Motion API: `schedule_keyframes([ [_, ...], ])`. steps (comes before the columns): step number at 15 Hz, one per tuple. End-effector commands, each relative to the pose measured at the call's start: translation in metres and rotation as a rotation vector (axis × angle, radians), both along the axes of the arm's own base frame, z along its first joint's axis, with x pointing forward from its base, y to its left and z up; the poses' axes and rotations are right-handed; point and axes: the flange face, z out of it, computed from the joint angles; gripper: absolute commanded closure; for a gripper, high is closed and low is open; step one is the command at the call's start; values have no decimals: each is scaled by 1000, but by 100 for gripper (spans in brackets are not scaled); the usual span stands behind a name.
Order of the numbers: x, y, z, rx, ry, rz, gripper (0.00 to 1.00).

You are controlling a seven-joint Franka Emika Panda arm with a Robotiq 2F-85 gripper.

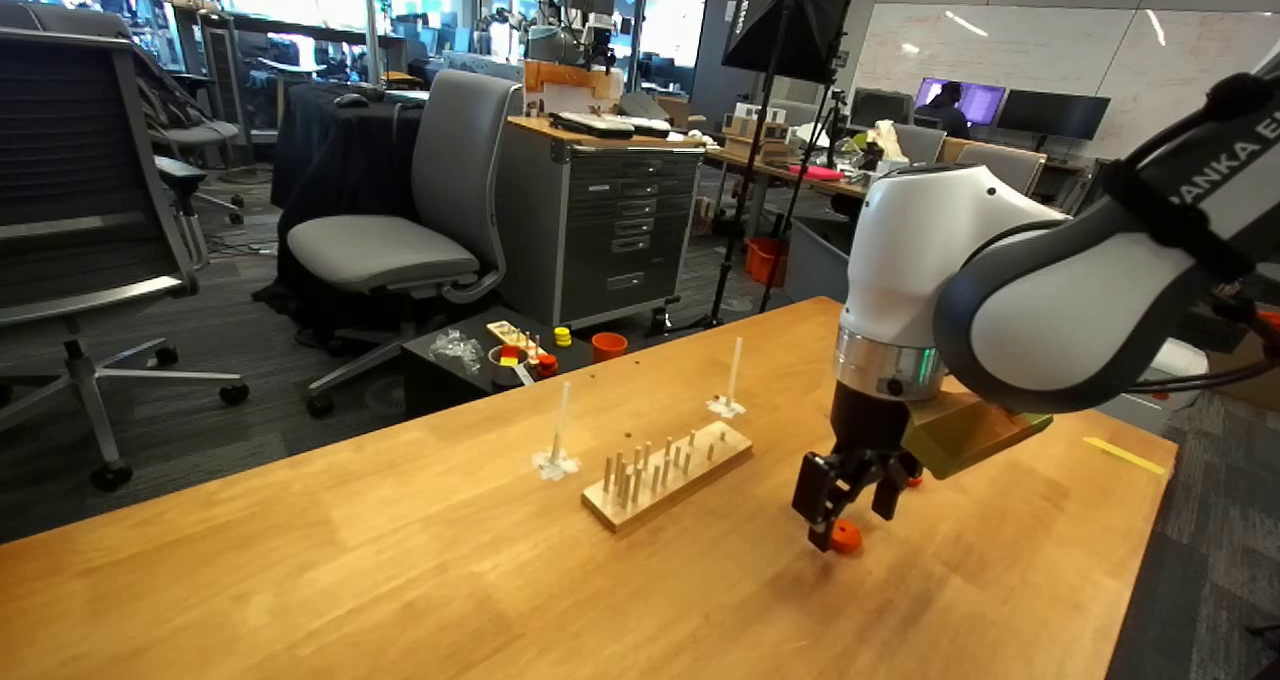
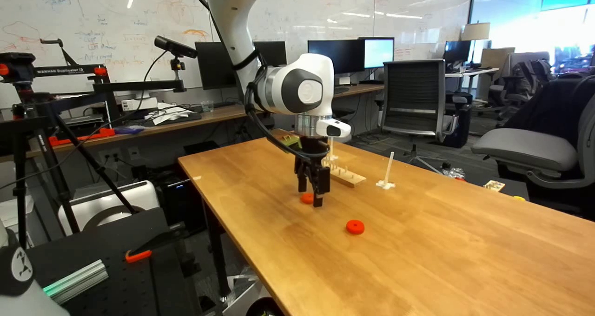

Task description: Put the left orange object on the wooden board

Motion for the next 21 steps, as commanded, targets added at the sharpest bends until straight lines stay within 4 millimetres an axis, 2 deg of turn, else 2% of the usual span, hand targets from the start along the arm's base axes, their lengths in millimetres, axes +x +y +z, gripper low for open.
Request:
schedule_keyframes([
  [1, 7, 0, -2, 11, -21, -1, 0],
  [2, 7, 0, -3, 11, -20, 1, 4],
  [3, 7, 0, -4, 8, -15, 8, 26],
  [5, 6, 0, -6, 6, -13, 15, 30],
  [11, 10, 2, -1, 12, -25, 16, 77],
  [13, 11, 0, 3, 17, -26, 11, 82],
  [16, 17, -7, 13, 32, -34, -10, 82],
  [21, 52, -21, 59, 44, -122, -42, 82],
])
